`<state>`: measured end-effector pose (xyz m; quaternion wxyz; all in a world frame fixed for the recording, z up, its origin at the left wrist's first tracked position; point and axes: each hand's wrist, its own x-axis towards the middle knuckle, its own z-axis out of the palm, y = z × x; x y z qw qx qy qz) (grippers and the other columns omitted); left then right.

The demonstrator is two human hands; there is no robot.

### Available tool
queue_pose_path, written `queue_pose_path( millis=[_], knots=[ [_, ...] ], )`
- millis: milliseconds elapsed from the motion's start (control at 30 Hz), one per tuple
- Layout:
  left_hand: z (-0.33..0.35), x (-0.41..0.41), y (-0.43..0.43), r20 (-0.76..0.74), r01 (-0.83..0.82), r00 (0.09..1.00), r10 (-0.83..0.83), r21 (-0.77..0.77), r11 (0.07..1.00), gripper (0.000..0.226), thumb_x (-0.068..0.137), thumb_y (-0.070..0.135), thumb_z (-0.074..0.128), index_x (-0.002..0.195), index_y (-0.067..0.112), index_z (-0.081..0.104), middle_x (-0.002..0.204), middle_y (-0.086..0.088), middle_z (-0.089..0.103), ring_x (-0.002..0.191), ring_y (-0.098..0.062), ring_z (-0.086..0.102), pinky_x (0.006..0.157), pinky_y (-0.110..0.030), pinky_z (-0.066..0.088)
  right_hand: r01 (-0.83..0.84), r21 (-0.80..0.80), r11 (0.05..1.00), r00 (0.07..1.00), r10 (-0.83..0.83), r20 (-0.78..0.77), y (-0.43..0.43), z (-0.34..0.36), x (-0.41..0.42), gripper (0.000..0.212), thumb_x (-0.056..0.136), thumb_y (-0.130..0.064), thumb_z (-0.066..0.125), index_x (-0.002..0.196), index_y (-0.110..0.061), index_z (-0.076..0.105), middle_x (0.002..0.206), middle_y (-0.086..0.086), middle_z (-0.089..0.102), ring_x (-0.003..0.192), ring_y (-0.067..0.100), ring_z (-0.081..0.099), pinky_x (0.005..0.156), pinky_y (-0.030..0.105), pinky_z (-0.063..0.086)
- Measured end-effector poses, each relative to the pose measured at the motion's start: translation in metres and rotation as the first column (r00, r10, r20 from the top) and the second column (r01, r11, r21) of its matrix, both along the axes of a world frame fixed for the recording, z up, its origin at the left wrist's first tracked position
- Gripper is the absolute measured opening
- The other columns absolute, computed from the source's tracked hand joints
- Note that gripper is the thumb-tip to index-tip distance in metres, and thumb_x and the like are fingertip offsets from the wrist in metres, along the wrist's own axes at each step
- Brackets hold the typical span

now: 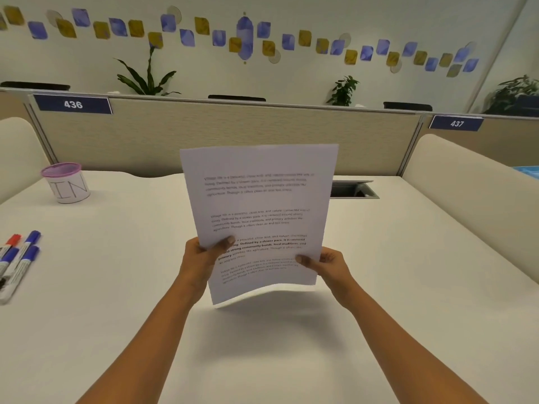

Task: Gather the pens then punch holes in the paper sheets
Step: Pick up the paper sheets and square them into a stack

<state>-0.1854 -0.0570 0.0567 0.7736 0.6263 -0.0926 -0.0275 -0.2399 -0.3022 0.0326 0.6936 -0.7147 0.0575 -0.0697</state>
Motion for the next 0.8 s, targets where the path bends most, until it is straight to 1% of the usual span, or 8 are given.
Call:
queue_pose_path(
  millis=[67,133,233,367,467,600,700,800],
  knots=[
    [0.005,-0.001,-0.001,0.019,0.007,1.000,-0.006,-0.100,0.995,0.018,0.068,0.015,0.076,0.085,0.021,0.073,0.086,0.002,0.076,0.078,-0.017,0.072,0.063,-0.029,0.057,0.037,-0.011,0.999,0.999,-0.037,-0.021,-0.003,-0.003,-0.002,0.027,0.074,-0.020,0.077,0.099,-0.014,0.071,0.098,0.001,0.073,0.090,0.024,0.064,0.077,0.026,0.051],
    [0.008,-0.001,-0.002,0.018,0.002,1.000,0.002,-0.229,0.973,0.018,0.069,0.011,0.071,0.086,0.020,0.073,0.089,0.003,0.076,0.081,-0.016,0.071,0.064,-0.028,0.057,0.052,0.001,0.999,0.997,-0.052,-0.058,-0.003,-0.005,-0.003,0.045,0.071,-0.024,0.079,0.111,-0.017,0.061,0.102,-0.001,0.067,0.092,0.022,0.059,0.080,0.031,0.049],
    [0.010,-0.002,-0.008,0.009,0.022,1.000,-0.020,-0.355,0.935,0.023,0.079,0.006,0.062,0.086,0.024,0.074,0.093,0.004,0.075,0.086,-0.015,0.071,0.069,-0.031,0.058,-0.038,0.176,0.984,0.988,0.064,-0.143,0.003,-0.007,-0.002,0.069,0.068,-0.027,0.080,0.126,-0.027,0.044,0.120,-0.003,0.062,0.109,0.017,0.059,0.091,0.036,0.047],
    [0.010,-0.006,-0.019,-0.009,0.054,0.998,-0.063,-0.409,0.911,0.028,0.076,0.010,0.063,0.099,0.024,0.070,0.104,-0.001,0.072,0.096,-0.020,0.069,0.079,-0.038,0.058,-0.140,0.366,0.920,0.986,0.162,-0.032,0.022,-0.004,0.001,0.036,0.071,-0.027,0.070,0.106,-0.026,0.062,0.107,-0.005,0.071,0.097,0.015,0.067,0.080,0.029,0.055],
    [0.006,-0.005,-0.018,-0.035,0.017,0.999,-0.035,-0.414,0.910,0.032,0.077,0.003,0.062,0.105,0.018,0.066,0.104,-0.001,0.073,0.095,-0.019,0.069,0.077,-0.034,0.059,-0.066,0.372,0.926,0.997,0.048,0.059,0.028,-0.002,0.005,0.027,0.079,-0.017,0.065,0.106,-0.022,0.062,0.100,-0.006,0.073,0.091,0.011,0.069,0.072,0.023,0.056],
    [0.008,0.007,0.013,-0.040,-0.111,0.994,0.104,-0.437,0.893,0.039,0.081,-0.011,0.054,0.106,0.018,0.063,0.099,0.006,0.074,0.092,-0.011,0.069,0.076,-0.027,0.059,0.060,0.345,0.937,0.989,-0.103,0.108,0.011,0.006,0.005,0.017,0.084,-0.009,0.061,0.100,-0.014,0.064,0.095,0.001,0.073,0.086,0.015,0.069,0.069,0.025,0.057],
    [0.007,0.015,0.045,-0.050,-0.170,0.985,0.163,-0.342,0.924,0.034,0.082,-0.009,0.055,0.096,0.020,0.064,0.085,0.008,0.075,0.079,-0.007,0.071,0.068,-0.022,0.059,0.133,0.313,0.940,0.973,-0.185,0.141,-0.008,0.015,0.005,0.012,0.086,-0.008,0.060,0.095,-0.012,0.065,0.095,0.004,0.071,0.084,0.019,0.068,0.068,0.027,0.058],
    [0.001,0.017,0.061,-0.057,-0.146,0.989,0.139,-0.137,0.980,0.032,0.082,-0.007,0.058,0.093,0.023,0.063,0.077,0.010,0.075,0.074,-0.009,0.071,0.065,-0.021,0.059,0.153,0.259,0.954,0.963,-0.202,0.177,-0.020,0.024,0.006,0.010,0.087,-0.010,0.059,0.094,-0.014,0.065,0.097,0.003,0.071,0.085,0.022,0.067,0.073,0.031,0.057]
  ],
)
